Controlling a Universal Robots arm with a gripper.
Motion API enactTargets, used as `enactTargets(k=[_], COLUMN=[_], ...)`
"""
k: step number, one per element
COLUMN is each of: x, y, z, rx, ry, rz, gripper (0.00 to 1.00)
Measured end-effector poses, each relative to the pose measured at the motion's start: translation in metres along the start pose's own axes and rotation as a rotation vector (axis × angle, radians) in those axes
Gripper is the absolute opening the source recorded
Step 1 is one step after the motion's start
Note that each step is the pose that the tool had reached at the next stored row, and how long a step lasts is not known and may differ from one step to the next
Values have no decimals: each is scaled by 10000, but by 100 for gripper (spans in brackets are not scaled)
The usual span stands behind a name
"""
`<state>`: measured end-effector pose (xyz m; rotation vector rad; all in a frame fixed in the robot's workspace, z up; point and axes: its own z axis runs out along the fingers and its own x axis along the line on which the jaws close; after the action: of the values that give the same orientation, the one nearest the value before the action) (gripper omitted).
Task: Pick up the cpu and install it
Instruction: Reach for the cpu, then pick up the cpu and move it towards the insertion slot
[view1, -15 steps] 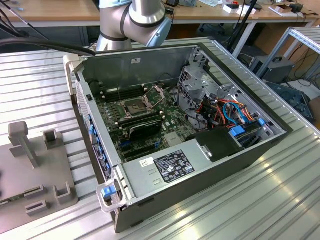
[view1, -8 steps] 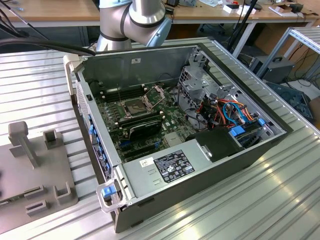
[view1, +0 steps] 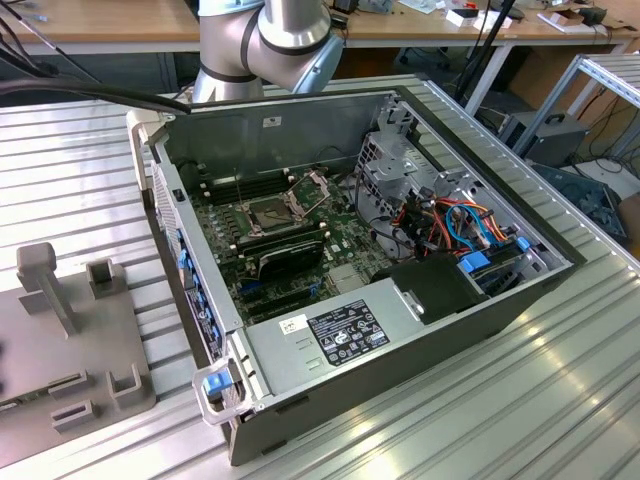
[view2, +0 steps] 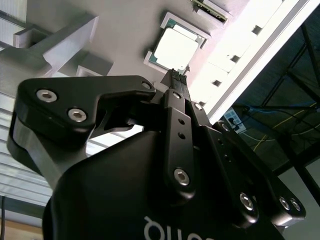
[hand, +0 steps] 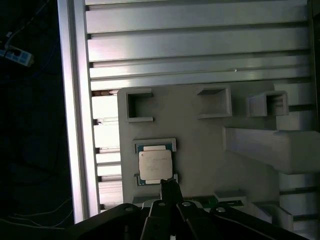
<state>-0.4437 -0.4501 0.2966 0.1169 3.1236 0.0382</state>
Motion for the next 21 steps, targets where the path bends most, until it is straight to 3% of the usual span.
enactTargets(k=[18,19,21], x=[35,36,36], y=[-3,-3,-3], z=[1,1,1], rx=[0,0,0], ry=[1,1,0], rz=[-1,-1,-1], gripper=[11,11,24])
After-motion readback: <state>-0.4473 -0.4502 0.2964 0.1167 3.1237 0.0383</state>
